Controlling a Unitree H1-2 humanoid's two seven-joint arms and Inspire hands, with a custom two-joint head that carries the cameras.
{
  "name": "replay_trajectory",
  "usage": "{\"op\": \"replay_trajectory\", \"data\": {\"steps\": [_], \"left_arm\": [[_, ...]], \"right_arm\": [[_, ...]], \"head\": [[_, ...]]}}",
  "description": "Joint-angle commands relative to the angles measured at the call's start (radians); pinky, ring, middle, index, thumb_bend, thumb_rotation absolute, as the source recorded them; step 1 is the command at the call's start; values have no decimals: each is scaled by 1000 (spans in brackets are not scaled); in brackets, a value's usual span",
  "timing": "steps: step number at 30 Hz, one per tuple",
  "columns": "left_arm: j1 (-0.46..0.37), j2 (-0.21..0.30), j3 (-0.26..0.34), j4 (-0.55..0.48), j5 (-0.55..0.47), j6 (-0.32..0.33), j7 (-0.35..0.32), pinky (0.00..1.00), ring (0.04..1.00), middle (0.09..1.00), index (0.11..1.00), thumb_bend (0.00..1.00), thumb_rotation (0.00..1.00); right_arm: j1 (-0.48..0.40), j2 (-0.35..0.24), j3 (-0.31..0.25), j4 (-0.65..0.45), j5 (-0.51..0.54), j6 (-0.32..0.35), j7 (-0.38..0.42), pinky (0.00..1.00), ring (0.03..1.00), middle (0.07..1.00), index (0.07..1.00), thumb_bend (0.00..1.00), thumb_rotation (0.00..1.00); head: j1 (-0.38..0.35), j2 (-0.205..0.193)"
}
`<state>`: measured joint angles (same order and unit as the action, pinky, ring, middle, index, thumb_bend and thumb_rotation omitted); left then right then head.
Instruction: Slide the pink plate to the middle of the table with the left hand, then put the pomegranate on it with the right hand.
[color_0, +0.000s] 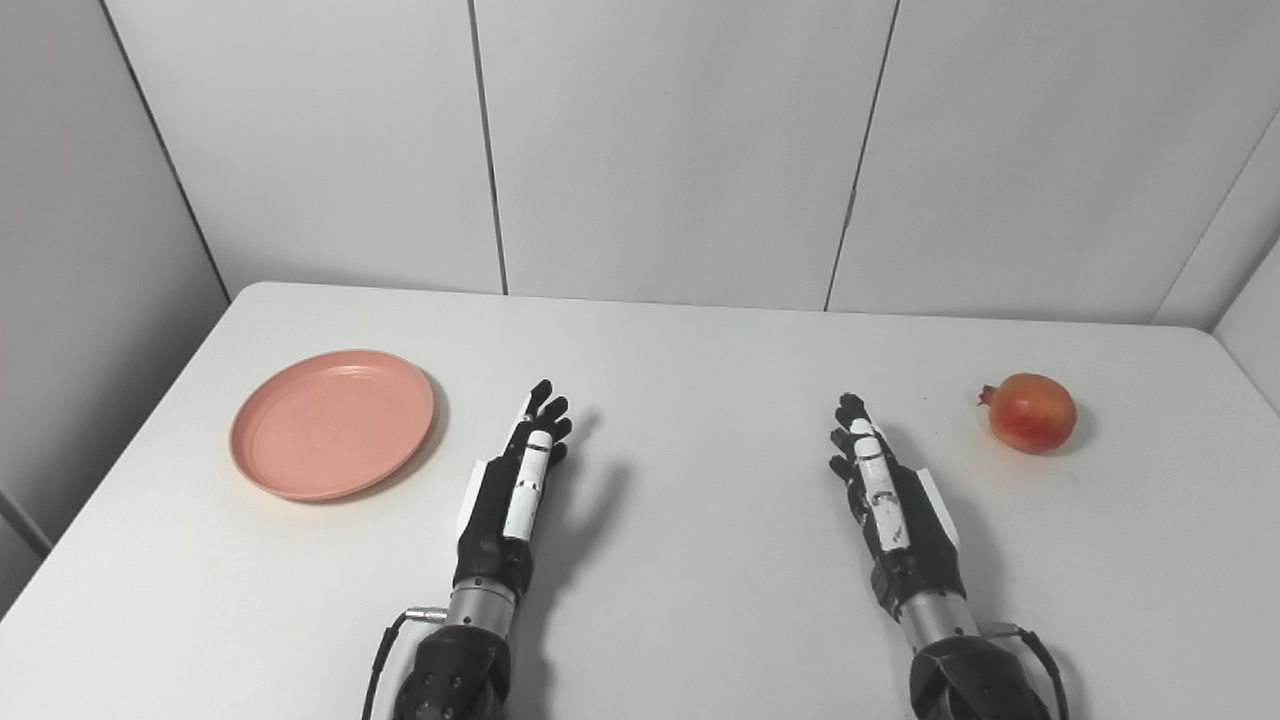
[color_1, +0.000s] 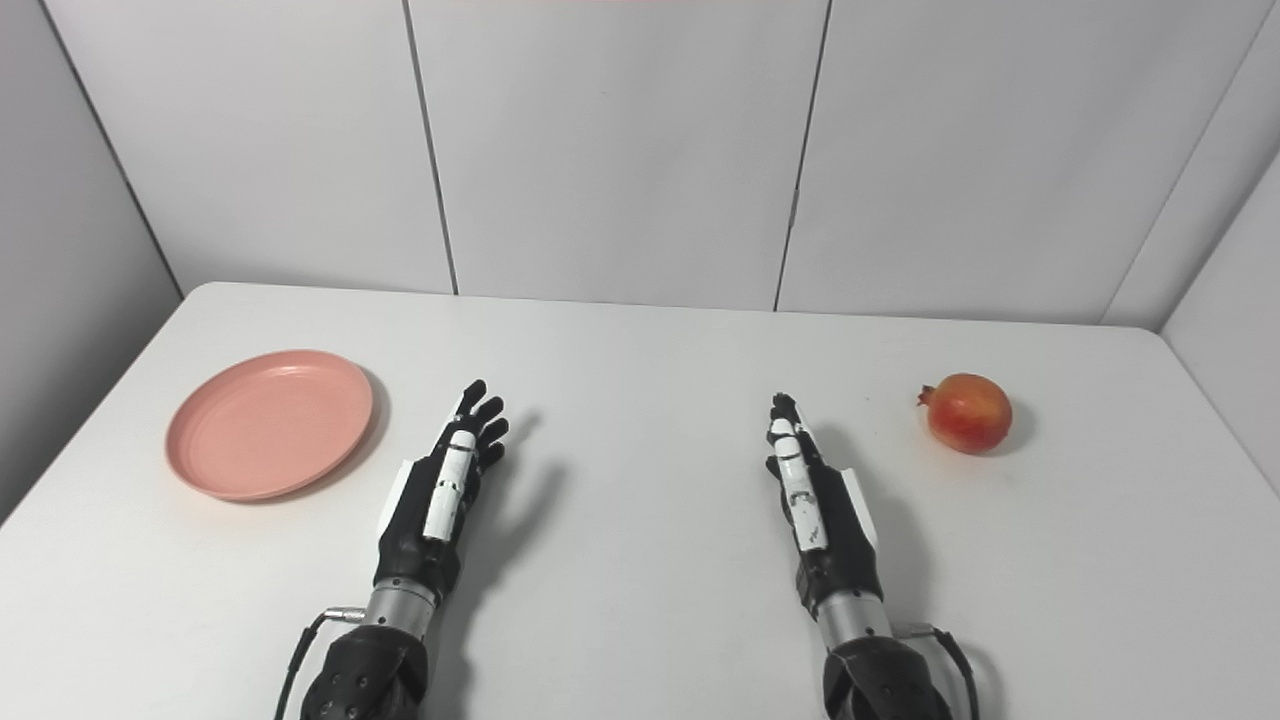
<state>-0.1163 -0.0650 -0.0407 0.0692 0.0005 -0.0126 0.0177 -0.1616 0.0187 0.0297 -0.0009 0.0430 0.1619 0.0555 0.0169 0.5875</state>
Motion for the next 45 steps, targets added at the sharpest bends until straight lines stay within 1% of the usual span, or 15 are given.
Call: {"op": "replay_trajectory", "data": {"steps": [1, 26, 27, 28, 29, 30, 31, 34, 36, 37, 38, 39, 40, 44, 45], "left_arm": [[-12, -5, -7, -26, 8, -8, -1, 942, 935, 947, 942, 391, 1000], [-16, -3, -8, -15, 8, -17, -2, 932, 931, 946, 940, 394, 1000], [-16, -5, -9, -16, 9, -15, -1, 931, 930, 946, 940, 395, 1000], [-16, -6, -9, -16, 9, -13, -1, 932, 931, 946, 940, 393, 1000], [-15, -9, -11, -15, 11, -15, 1, 932, 931, 946, 940, 393, 1000], [-15, -11, -12, -15, 12, -17, 3, 934, 930, 944, 937, 393, 1000], [-14, -16, -15, -13, 14, -17, 4, 936, 930, 943, 936, 393, 1000], [-14, -36, -26, -4, 31, -20, 20, 940, 927, 937, 932, 391, 1000], [-16, -50, -31, 6, 44, -22, 31, 932, 921, 936, 929, 389, 1000], [-17, -54, -33, 10, 48, -23, 35, 929, 919, 935, 928, 390, 1000], [-17, -63, -35, 12, 56, -18, 45, 927, 918, 934, 927, 390, 1000], [-16, -69, -35, 13, 62, -14, 51, 916, 910, 927, 919, 384, 1000], [-16, -75, -37, 16, 70, -15, 58, 912, 908, 925, 916, 382, 1000], [-18, -88, -46, 35, 88, -22, 73, 907, 908, 923, 912, 373, 1000], [-18, -91, -47, 38, 91, -22, 77, 905, 908, 923, 912, 373, 1000]], "right_arm": [[-27, 6, -4, -19, 11, -61, 3, 987, 984, 981, 965, 210, 1000], [-26, 6, -4, -22, 9, -56, 1, 984, 982, 978, 962, 204, 1000], [-26, 5, -6, -21, 12, -55, 2, 981, 981, 978, 961, 202, 1000], [-26, 5, -7, -21, 14, -55, 3, 985, 983, 979, 962, 201, 1000], [-26, 2, -7, -25, 13, -50, 4, 987, 984, 980, 963, 201, 1000], [-25, 0, -7, -28, 12, -46, 4, 995, 985, 981, 964, 201, 1000], [-23, -3, -9, -35, 14, -38, 6, 998, 987, 982, 966, 202, 1000], [-17, -18, -17, -51, 23, -25, 12, 1000, 993, 987, 975, 204, 1000], [-13, -33, -19, -50, 28, -37, 21, 1000, 987, 983, 973, 202, 1000], [-13, -39, -19, -48, 30, -44, 25, 999, 986, 983, 973, 204, 1000], [-13, -48, -21, -38, 38, -57, 35, 998, 985, 982, 973, 204, 1000], [-13, -53, -23, -31, 44, -66, 42, 1000, 989, 985, 978, 208, 1000], [-13, -59, -24, -27, 46, -75, 48, 1000, 989, 985, 979, 203, 1000], [-9, -67, -30, -21, 60, -93, 59, 1000, 990, 985, 984, 180, 1000], [-7, -67, -32, -24, 63, -90, 60, 1000, 989, 984, 985, 178, 1000]], "head": [[1, 1], [6, 0], [25, -3], [25, -3], [55, -11], [55, -11], [90, -18], [147, -31], [186, -48], [186, -48], [213, -62], [213, -62], [237, -74], [276, -102], [276, -102]]}}
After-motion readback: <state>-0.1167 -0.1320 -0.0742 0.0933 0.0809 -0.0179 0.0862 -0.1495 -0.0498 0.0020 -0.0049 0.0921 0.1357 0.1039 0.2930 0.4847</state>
